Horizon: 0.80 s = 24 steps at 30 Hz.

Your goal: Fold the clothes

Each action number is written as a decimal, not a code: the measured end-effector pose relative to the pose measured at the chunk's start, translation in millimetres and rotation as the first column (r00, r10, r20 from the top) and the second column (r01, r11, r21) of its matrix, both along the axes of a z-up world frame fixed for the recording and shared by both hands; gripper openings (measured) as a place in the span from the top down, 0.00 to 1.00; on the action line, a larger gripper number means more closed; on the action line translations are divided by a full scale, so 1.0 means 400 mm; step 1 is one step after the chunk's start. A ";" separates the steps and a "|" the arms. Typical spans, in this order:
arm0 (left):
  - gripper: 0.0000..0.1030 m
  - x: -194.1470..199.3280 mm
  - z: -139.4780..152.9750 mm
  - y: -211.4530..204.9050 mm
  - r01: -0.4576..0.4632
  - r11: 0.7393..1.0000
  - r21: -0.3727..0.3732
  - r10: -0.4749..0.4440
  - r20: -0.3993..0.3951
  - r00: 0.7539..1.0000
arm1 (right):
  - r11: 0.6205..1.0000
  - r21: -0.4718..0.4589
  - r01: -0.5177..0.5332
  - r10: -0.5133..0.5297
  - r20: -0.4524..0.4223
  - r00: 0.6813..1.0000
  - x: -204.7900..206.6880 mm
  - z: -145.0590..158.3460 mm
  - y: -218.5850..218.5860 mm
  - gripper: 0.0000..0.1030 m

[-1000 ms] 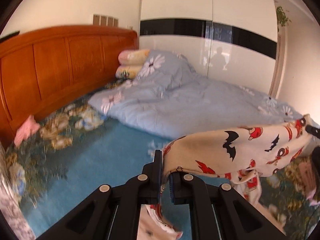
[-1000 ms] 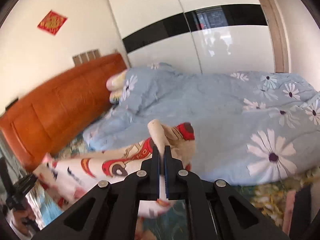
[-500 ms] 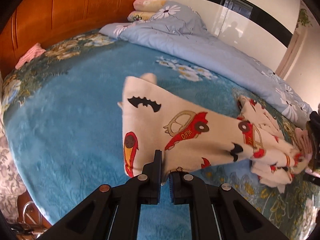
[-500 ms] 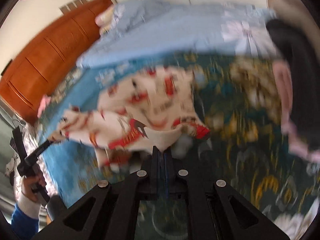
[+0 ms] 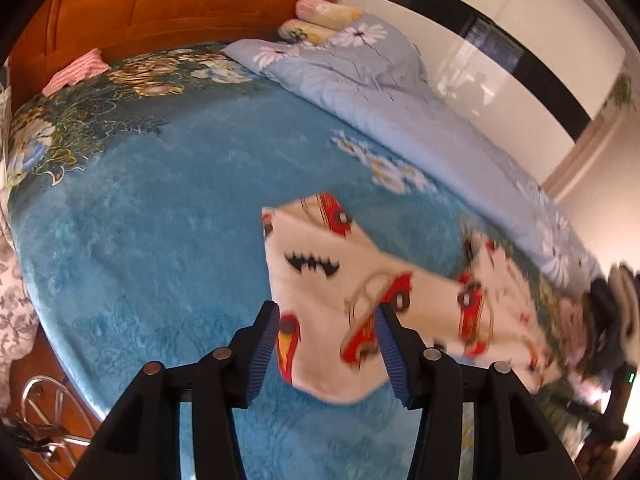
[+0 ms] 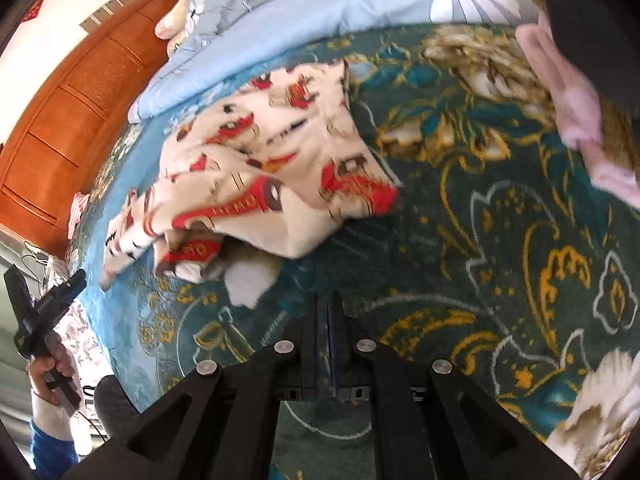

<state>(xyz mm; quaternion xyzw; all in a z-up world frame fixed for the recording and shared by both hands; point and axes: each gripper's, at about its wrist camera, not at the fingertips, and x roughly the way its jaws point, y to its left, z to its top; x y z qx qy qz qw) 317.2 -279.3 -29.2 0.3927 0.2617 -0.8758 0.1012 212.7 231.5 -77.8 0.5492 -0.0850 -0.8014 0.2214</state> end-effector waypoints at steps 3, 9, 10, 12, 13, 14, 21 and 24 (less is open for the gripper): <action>0.44 -0.073 0.001 -0.060 -0.057 0.997 0.046 0.056 0.025 0.998 | 0.999 -0.027 0.045 -0.045 -0.011 0.999 -0.010 0.010 0.012 0.95; 0.45 -0.227 -0.108 -0.161 -0.160 0.958 0.238 0.124 0.161 0.979 | 0.971 -0.156 0.180 -0.175 0.043 0.984 -0.026 0.005 0.056 0.63; 0.45 -0.242 -0.128 -0.172 -0.175 0.949 0.260 0.131 0.178 0.975 | 0.959 -0.190 0.210 -0.202 0.061 0.978 -0.030 0.002 0.065 0.62; 0.46 -0.261 -0.163 -0.183 -0.210 0.936 0.284 0.147 0.227 0.963 | 0.928 -0.257 0.270 -0.251 0.104 0.962 -0.041 -0.006 0.085 0.59; 0.46 -0.266 -0.173 -0.185 -0.224 0.929 0.294 0.154 0.243 0.958 | 0.908 -0.288 0.304 -0.279 0.125 0.952 -0.046 -0.010 0.095 0.57; 0.46 -0.268 -0.177 -0.186 -0.235 0.923 0.305 0.162 0.247 0.955 | 0.883 -0.320 0.343 -0.309 0.152 0.939 -0.050 -0.018 0.108 0.55; 0.75 -0.278 -0.192 -0.209 -0.341 0.875 0.345 0.224 0.336 0.915 | 0.774 -0.392 0.497 -0.390 0.324 0.862 -0.097 -0.082 0.113 0.55; 0.82 -0.283 -0.197 -0.216 -0.368 0.861 0.350 0.233 0.371 0.899 | 0.770 -0.399 0.498 -0.385 0.332 0.861 -0.115 -0.082 0.077 0.57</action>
